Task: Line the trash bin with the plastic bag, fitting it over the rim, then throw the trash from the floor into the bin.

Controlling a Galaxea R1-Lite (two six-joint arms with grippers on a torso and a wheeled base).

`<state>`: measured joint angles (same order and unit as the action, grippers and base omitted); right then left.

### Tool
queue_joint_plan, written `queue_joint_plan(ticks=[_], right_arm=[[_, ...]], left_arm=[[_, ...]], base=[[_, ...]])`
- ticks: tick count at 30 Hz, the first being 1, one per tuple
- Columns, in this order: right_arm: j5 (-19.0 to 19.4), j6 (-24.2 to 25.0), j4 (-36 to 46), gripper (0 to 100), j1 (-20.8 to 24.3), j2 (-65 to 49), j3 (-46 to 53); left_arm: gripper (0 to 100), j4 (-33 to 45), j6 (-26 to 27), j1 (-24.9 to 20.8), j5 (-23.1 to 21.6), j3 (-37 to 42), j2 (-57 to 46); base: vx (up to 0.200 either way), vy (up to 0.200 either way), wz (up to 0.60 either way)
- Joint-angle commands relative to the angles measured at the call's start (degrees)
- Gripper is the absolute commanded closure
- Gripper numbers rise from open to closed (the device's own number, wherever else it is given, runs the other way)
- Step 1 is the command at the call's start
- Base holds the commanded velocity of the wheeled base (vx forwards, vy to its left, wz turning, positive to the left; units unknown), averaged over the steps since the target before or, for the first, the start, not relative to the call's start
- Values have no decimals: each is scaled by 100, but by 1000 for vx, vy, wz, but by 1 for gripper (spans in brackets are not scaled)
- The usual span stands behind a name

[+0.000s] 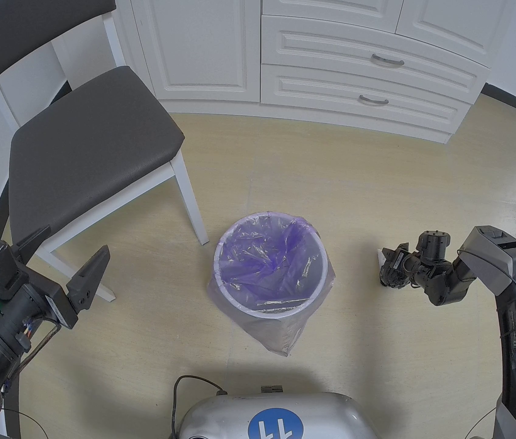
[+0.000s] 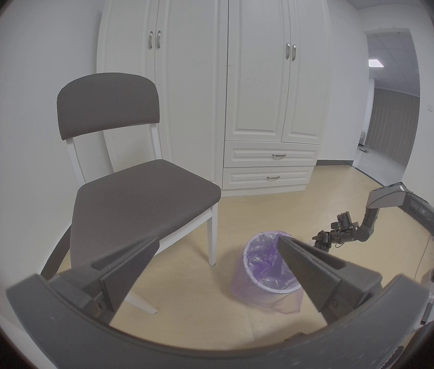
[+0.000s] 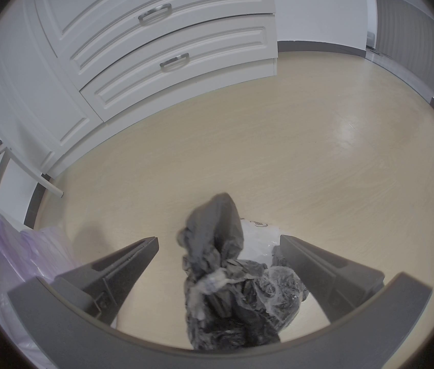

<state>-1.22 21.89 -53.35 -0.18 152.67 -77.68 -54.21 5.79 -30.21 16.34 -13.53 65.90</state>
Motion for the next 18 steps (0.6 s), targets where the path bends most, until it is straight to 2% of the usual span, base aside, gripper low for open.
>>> queue_joint_plan(ticks=[1,15,18], right_arm=[[-1,-1,0,0,9,157,-90],[-10,-62,-9,0,1,307,-169],[-19,-80,-9,0,1,395,-213]], left_arm=[[0,-2,1,-3,1,17,10],[0,-2,19,-20,1,17,10],[0,-10,177,-55,10,88,10]], base=[[0,0,0],[0,0,0],[0,0,0]])
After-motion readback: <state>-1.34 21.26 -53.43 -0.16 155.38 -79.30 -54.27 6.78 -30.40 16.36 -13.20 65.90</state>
